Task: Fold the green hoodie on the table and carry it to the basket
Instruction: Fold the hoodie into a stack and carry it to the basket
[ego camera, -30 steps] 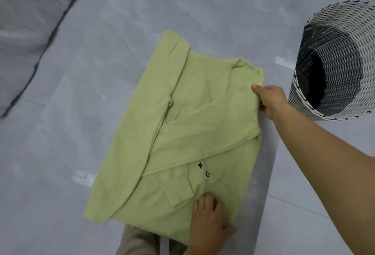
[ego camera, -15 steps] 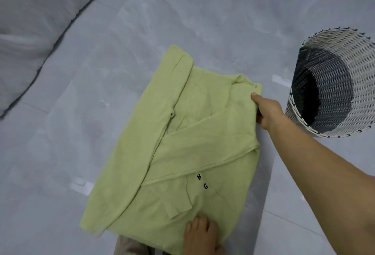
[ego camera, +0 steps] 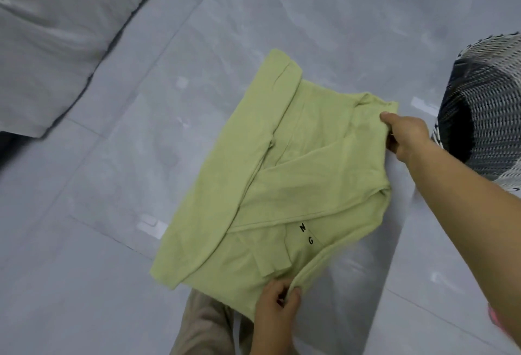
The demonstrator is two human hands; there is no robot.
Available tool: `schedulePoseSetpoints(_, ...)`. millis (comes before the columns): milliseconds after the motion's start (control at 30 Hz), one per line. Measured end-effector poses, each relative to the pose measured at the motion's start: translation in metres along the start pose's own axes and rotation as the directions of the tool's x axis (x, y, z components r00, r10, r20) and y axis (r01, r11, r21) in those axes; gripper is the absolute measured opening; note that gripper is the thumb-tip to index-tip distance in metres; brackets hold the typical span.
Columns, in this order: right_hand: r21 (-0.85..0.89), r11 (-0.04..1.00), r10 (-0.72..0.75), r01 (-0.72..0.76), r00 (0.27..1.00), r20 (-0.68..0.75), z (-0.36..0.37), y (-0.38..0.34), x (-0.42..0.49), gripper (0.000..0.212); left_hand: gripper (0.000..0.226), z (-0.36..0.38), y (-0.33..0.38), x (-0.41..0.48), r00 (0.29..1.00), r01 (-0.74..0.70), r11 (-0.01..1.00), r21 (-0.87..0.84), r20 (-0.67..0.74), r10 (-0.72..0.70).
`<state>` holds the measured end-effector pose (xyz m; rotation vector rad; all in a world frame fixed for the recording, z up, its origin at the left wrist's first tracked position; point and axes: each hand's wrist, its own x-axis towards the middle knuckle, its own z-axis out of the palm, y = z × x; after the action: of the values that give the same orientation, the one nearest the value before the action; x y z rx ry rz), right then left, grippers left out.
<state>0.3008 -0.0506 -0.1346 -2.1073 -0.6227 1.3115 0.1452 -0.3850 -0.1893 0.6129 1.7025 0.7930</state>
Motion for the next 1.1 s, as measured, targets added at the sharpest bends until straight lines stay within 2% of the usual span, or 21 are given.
schedulePoseSetpoints(67, -0.019, 0.999, -0.039, 0.039, 0.999, -0.003, 0.006, -0.009, -0.003, 0.033, 0.031, -0.011, 0.005, 0.003, 0.999, 0.05, 0.998, -0.023, 0.002, -0.05)
schedulePoseSetpoints(100, -0.027, 0.998, -0.052, 0.052, 0.999, 0.004, 0.01, -0.012, -0.004, 0.042, 0.034, -0.016, 0.007, 0.005, 0.997, 0.074, 0.996, -0.044, -0.006, -0.074)
schedulePoseSetpoints(167, -0.051, 0.995, -0.081, 0.083, 0.996, 0.038, 0.02, -0.019, -0.007, 0.063, 0.029, -0.027, 0.014, 0.009, 0.994, 0.099, 0.992, -0.076, -0.035, -0.102)
schedulePoseSetpoints(267, -0.122, 0.982, -0.135, 0.144, 0.988, 0.078, 0.041, -0.029, -0.012, 0.068, 0.029, -0.044, 0.018, 0.015, 0.982, 0.126, 0.978, -0.164, -0.122, -0.147)
schedulePoseSetpoints(367, -0.288, 0.93, -0.214, 0.229, 0.973, 0.083, 0.067, -0.038, -0.012, 0.06, 0.029, -0.06, 0.02, 0.019, 0.967, 0.142, 0.958, -0.248, -0.174, -0.188)
schedulePoseSetpoints(433, -0.397, 0.876, -0.254, 0.276, 0.961, 0.107, 0.082, -0.039, -0.008, 0.045, 0.031, -0.069, 0.017, 0.022, 0.957, 0.141, 0.948, -0.284, -0.206, -0.204)
schedulePoseSetpoints(500, -0.495, 0.81, -0.298, 0.316, 0.947, 0.117, 0.095, -0.042, -0.006, 0.024, 0.022, -0.076, 0.016, 0.025, 0.952, 0.145, 0.941, -0.305, -0.217, -0.216)
schedulePoseSetpoints(533, -0.531, 0.778, -0.315, 0.335, 0.94, 0.131, 0.1, -0.043, -0.005, 0.014, 0.021, -0.078, 0.017, 0.027, 0.952, 0.139, 0.944, -0.301, -0.224, -0.211)
schedulePoseSetpoints(633, -0.57, 0.73, -0.342, 0.377, 0.924, 0.173, 0.113, -0.043, -0.001, 0.016, 0.027, -0.084, 0.022, 0.03, 0.944, 0.122, 0.952, -0.28, -0.263, -0.199)
schedulePoseSetpoints(700, -0.577, 0.711, -0.37, 0.403, 0.911, 0.18, 0.123, -0.043, 0.0, 0.009, 0.027, -0.087, 0.026, 0.03, 0.935, 0.109, 0.953, -0.282, -0.297, -0.195)
schedulePoseSetpoints(800, -0.593, 0.668, -0.461, 0.45, 0.876, 0.145, 0.131, -0.043, 0.004, 0.017, 0.035, -0.087, 0.033, 0.025, 0.898, 0.043, 0.965, -0.26, -0.413, -0.151)
schedulePoseSetpoints(900, -0.606, 0.648, -0.51, 0.461, 0.854, 0.104, 0.134, -0.045, 0.008, 0.021, 0.023, -0.089, 0.035, 0.021, 0.855, 0.041, 0.983, -0.179, -0.503, -0.127)
schedulePoseSetpoints(1000, -0.586, 0.684, -0.424, 0.434, 0.891, 0.166, 0.142, -0.038, 0.017, 0.026, 0.013, -0.091, 0.022, 0.029, 0.853, 0.137, 0.983, -0.125, -0.489, -0.181)
schedulePoseSetpoints(1100, -0.548, 0.717, -0.334, 0.431, 0.902, 0.272, 0.149, -0.028, 0.022, 0.045, 0.019, -0.093, 0.02, 0.04, 0.889, 0.236, 0.97, 0.054, -0.416, -0.193)
